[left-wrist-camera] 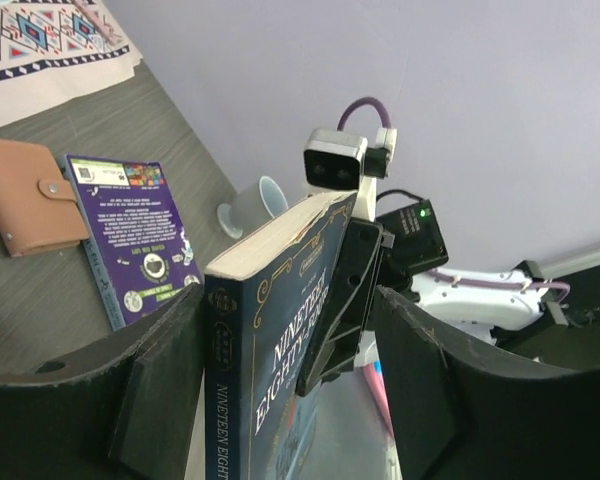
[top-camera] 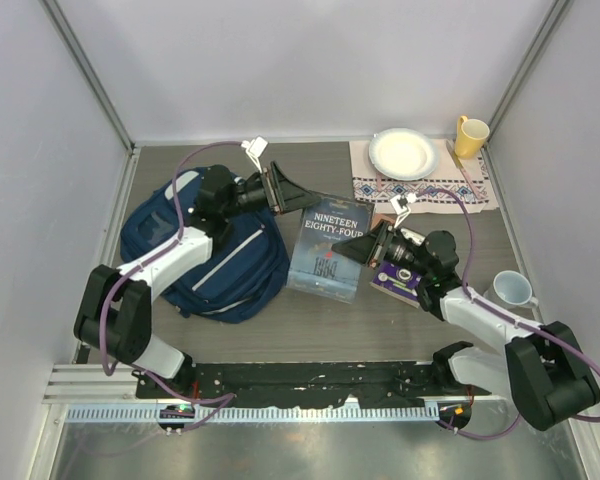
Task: Pack the student bag
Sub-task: Pick up the book from the center of the board.
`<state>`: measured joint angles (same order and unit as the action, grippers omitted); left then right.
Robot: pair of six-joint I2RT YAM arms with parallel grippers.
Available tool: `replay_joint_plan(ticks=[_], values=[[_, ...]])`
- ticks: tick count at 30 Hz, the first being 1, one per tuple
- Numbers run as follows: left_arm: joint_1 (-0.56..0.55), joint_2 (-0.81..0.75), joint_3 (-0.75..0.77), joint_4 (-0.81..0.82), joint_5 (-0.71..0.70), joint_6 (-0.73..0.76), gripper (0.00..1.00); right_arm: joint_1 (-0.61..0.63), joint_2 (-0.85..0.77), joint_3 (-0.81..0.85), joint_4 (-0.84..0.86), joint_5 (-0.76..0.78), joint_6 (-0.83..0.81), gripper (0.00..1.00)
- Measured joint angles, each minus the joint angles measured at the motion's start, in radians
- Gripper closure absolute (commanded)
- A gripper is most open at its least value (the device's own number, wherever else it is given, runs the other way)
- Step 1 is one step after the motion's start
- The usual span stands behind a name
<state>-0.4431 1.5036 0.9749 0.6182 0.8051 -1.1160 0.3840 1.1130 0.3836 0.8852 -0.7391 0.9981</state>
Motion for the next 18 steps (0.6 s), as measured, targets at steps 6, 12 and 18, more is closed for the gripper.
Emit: replay_joint_plan(ticks=[6,12,18], values=[[-0.01,0.002,0.024,-0.058,0.087,0.06,0.29,0.0,0.047,0.039,0.009,-0.067,0.003,0.99],[-0.037,0.002,0.024,-0.147,0.146,0.134,0.36,0.0,0.074,0.089,0.005,-0.13,0.002,0.99],[-0.049,0.005,0.043,-0.23,0.173,0.193,0.87,0.0,0.083,0.133,-0.053,-0.176,-0.041,0.96]])
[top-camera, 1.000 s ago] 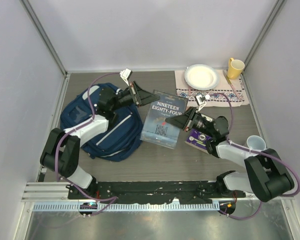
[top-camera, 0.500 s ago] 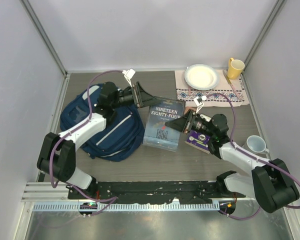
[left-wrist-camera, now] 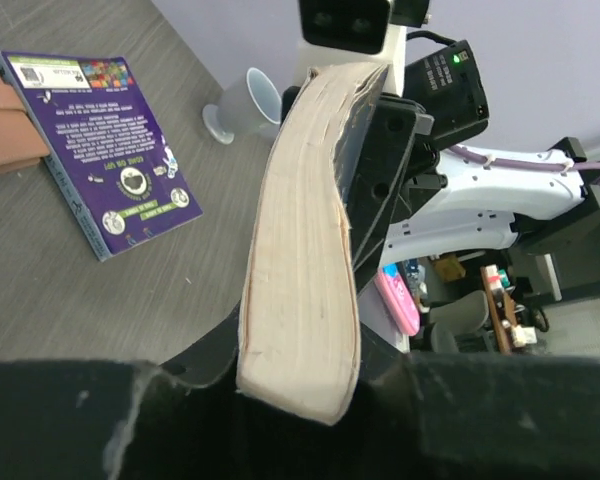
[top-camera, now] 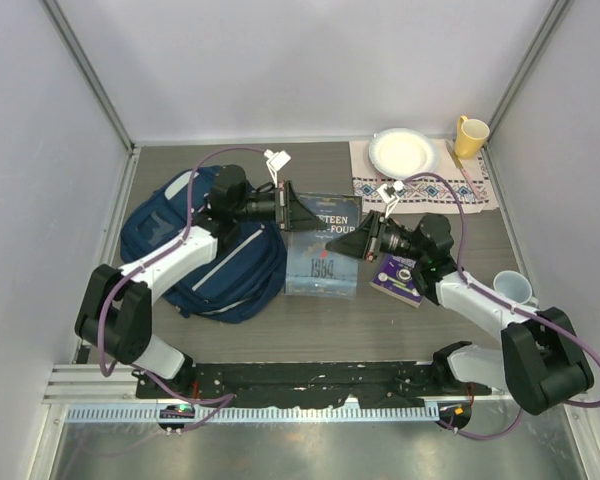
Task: Pack the student bag
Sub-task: Pick up the book from the center of the board.
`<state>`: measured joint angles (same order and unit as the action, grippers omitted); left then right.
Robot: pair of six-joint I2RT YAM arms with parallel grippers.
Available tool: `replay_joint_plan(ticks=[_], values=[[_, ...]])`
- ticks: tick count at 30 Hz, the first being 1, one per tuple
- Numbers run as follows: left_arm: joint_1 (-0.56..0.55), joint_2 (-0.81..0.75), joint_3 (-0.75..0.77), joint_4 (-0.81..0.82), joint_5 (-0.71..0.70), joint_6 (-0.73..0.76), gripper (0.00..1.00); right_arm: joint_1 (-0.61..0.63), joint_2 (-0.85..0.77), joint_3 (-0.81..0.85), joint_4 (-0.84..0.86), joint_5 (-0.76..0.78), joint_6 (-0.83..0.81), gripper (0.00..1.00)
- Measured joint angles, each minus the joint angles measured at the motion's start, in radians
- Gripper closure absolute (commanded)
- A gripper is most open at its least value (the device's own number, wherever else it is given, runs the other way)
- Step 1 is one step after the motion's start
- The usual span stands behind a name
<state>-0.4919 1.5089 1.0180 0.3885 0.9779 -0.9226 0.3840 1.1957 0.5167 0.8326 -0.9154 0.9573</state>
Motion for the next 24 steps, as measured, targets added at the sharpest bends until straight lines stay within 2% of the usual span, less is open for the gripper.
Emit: replay_joint_plan(ticks=[2,3,4,5,6,7,13,18,24], values=[[-0.001,0.0,0.002,-0.01,0.001,0.019,1.0,-0.002,0.005,0.008,-0.043,0.003,-0.034,0.82],[-0.001,-0.001,0.002,-0.021,-0.008,0.021,1.0,-0.003,0.005,0.018,-0.077,0.006,-0.058,0.62],[-0.001,-0.001,0.002,-0.031,-0.016,0.027,1.0,-0.003,0.004,0.027,-0.106,0.009,-0.08,0.48],[-0.001,-0.003,0.002,-0.045,-0.031,0.041,1.0,-0.002,0.002,0.042,-0.157,0.024,-0.111,0.39],[-0.001,-0.008,0.002,-0.069,-0.053,0.053,1.0,0.0,-0.002,0.055,-0.213,0.043,-0.141,0.24],[-0.002,-0.014,0.002,-0.096,-0.077,0.071,1.0,0.001,-0.009,0.067,-0.268,0.068,-0.175,0.17],[0.002,-0.089,0.002,-0.259,-0.263,0.132,1.0,0.002,-0.129,0.072,-0.495,0.265,-0.278,0.14],[0.028,-0.214,-0.005,-0.3,-0.454,0.139,1.0,0.002,-0.256,-0.011,-0.521,0.401,-0.239,0.13],[0.041,-0.348,-0.061,-0.235,-0.656,0.084,1.0,0.024,-0.306,-0.085,-0.494,0.469,-0.104,0.12]])
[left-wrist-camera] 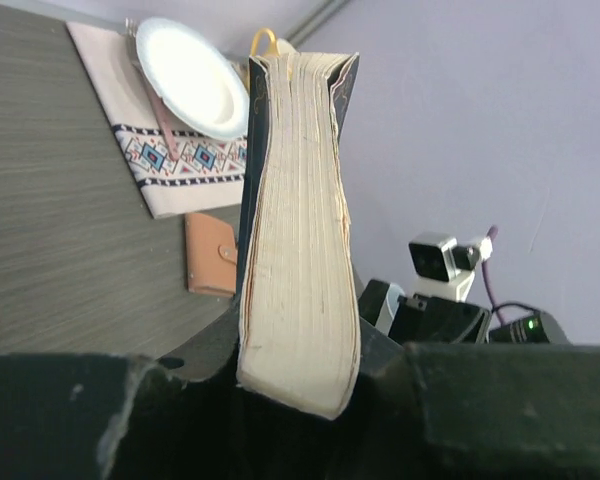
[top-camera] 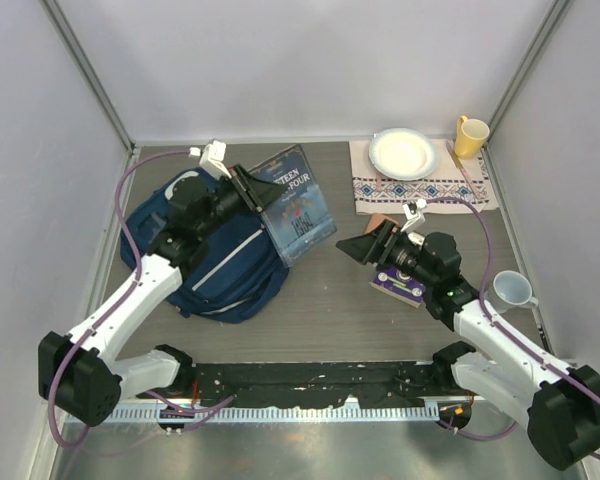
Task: Pack the student bag
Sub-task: Pick up the book from the center of the board.
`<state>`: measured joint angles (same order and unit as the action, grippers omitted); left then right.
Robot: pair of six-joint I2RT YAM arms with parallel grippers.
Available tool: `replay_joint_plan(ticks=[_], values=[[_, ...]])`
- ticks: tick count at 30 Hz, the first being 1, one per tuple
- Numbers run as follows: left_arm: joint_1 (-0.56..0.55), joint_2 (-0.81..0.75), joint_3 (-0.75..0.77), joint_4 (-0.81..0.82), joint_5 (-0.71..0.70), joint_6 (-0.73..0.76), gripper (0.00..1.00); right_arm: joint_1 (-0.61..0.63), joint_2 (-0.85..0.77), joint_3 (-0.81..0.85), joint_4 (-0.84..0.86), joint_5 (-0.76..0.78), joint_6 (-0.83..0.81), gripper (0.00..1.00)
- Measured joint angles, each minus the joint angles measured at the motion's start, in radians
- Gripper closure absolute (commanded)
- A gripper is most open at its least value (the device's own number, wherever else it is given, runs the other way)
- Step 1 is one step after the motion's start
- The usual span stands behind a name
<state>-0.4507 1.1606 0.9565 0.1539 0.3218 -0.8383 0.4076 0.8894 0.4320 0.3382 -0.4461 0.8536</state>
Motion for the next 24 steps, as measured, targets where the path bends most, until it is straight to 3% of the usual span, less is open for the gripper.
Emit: replay_joint_plan(ticks=[11,24], values=[[0.0,-0.006,-0.126,0.168,-0.121,-0.162,1.0,0.166,0.108,-0.01,0.246,0.129,0.274,0.12],[-0.001,-0.005,-0.185,0.345,-0.156,-0.314,1.0,0.188,0.294,-0.024,0.529,0.22,0.431,0.11]])
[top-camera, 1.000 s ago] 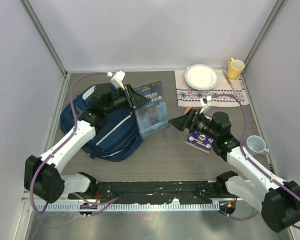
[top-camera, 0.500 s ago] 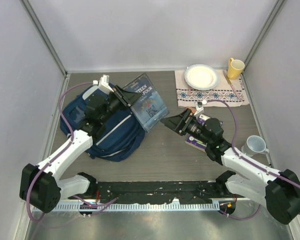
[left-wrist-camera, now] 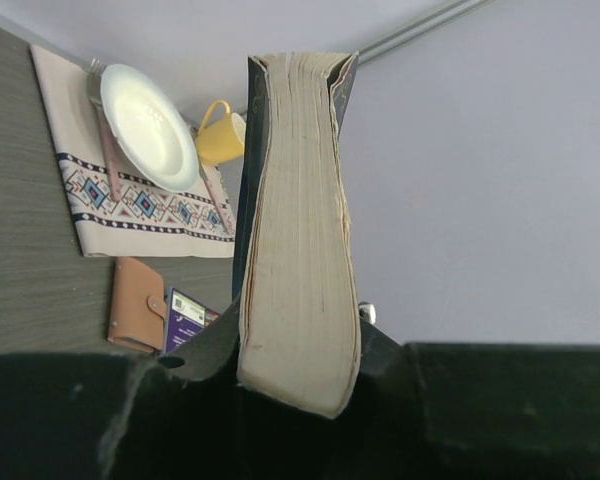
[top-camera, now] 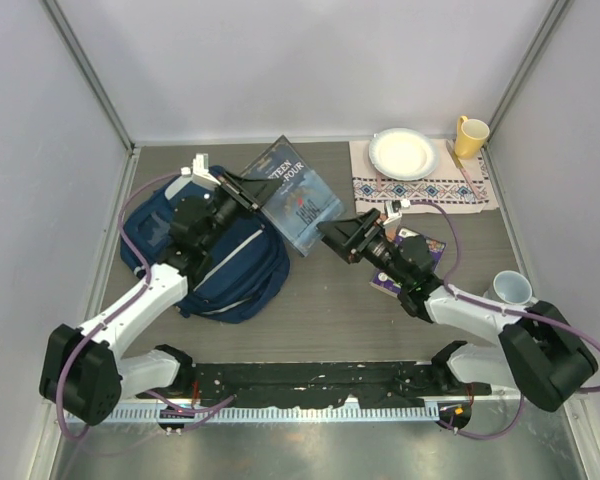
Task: Pack the student bag
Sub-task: Pick up the book from the center of the board.
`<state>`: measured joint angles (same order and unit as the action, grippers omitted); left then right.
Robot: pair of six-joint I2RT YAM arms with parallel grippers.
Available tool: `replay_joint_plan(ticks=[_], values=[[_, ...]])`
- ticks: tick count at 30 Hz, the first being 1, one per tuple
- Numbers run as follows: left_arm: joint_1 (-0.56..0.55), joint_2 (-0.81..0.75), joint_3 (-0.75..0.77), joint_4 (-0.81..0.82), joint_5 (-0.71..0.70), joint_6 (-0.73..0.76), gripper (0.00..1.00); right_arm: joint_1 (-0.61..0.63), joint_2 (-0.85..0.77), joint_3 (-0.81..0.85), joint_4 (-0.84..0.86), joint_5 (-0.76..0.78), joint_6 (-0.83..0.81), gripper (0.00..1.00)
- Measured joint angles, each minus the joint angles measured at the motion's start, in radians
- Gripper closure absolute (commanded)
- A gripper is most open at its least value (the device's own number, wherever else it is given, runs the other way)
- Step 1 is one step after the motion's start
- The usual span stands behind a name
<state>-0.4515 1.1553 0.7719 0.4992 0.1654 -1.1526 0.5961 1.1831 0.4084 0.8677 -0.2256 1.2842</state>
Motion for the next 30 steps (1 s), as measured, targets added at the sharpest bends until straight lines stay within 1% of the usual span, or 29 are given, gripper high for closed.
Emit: replay_joint_plan(ticks=[7,8,11,13,14,16,18,19,23,24,27,28,30], values=[[-0.012,0.032,-0.033,0.074,0.002,-0.06,1.0,0.001,0.115,0.001,0.176,0.016,0.043,0.12],[-0.012,0.037,-0.035,0.081,0.003,-0.069,1.0,0.001,0.121,0.001,0.194,0.019,0.047,0.19],[-0.014,0.049,-0.037,0.095,0.005,-0.08,1.0,0.002,0.124,0.002,0.236,0.03,0.051,0.24],[-0.014,0.056,-0.037,0.109,0.008,-0.09,1.0,0.002,0.124,0.006,0.25,0.032,0.052,0.3],[-0.014,0.06,-0.038,0.12,0.01,-0.097,1.0,0.002,0.124,0.007,0.257,0.033,0.053,0.35],[-0.013,0.069,-0.042,0.148,0.012,-0.111,1.0,0.002,0.128,0.009,0.28,0.033,0.055,0.4],[-0.013,0.078,-0.047,0.169,0.014,-0.127,1.0,0.002,0.138,0.009,0.301,0.033,0.061,0.39],[-0.014,0.082,-0.049,0.18,0.015,-0.131,1.0,0.003,0.146,0.009,0.315,0.033,0.063,0.36],[-0.014,0.093,-0.057,0.206,0.017,-0.143,1.0,0.003,0.174,0.012,0.349,0.032,0.074,0.36],[-0.014,0.093,-0.06,0.207,0.017,-0.147,1.0,0.003,0.177,0.014,0.352,0.032,0.076,0.38],[-0.014,0.093,-0.065,0.215,0.015,-0.15,1.0,0.002,0.179,0.017,0.362,0.032,0.079,0.51],[-0.014,0.094,-0.066,0.219,0.016,-0.152,1.0,0.002,0.179,0.018,0.362,0.032,0.079,0.64],[-0.014,0.095,-0.066,0.229,0.018,-0.156,1.0,0.002,0.179,0.021,0.366,0.033,0.082,0.75]])
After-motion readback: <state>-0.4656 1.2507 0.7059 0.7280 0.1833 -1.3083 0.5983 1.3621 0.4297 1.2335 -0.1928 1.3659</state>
